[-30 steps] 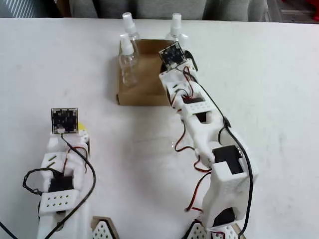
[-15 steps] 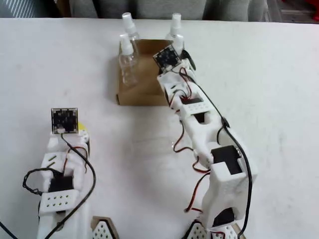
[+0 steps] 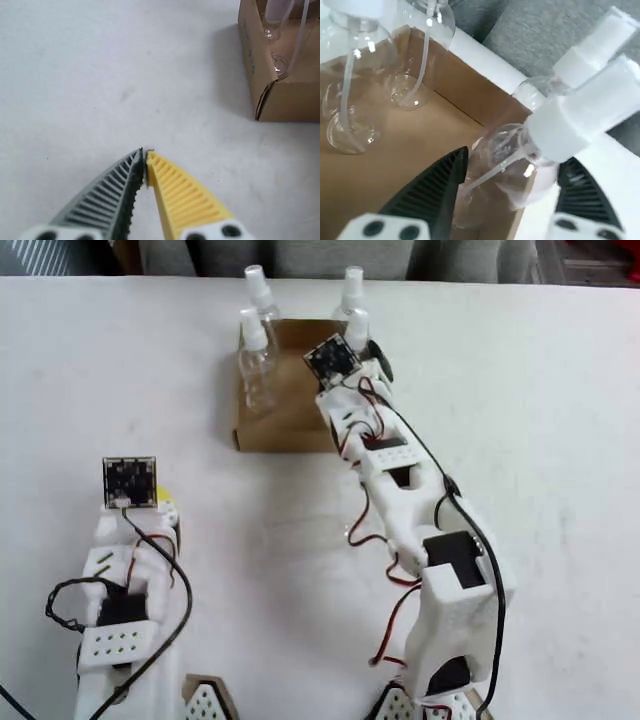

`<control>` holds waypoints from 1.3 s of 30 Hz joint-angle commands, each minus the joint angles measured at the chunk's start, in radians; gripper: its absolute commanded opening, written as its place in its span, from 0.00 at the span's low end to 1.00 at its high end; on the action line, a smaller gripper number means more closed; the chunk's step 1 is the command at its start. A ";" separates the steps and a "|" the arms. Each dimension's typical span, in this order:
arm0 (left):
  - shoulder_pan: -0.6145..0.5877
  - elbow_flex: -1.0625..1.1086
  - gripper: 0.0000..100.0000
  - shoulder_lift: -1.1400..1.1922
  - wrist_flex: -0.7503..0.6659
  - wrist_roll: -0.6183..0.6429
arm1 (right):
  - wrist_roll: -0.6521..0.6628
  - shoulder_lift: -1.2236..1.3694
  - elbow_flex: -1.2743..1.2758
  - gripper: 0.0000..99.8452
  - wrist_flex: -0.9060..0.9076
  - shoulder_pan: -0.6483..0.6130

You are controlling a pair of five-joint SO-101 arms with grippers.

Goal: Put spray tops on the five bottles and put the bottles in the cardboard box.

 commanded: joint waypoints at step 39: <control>0.015 -0.069 0.02 0.005 -0.029 -0.009 | -0.115 -0.302 -0.009 0.36 0.294 -0.005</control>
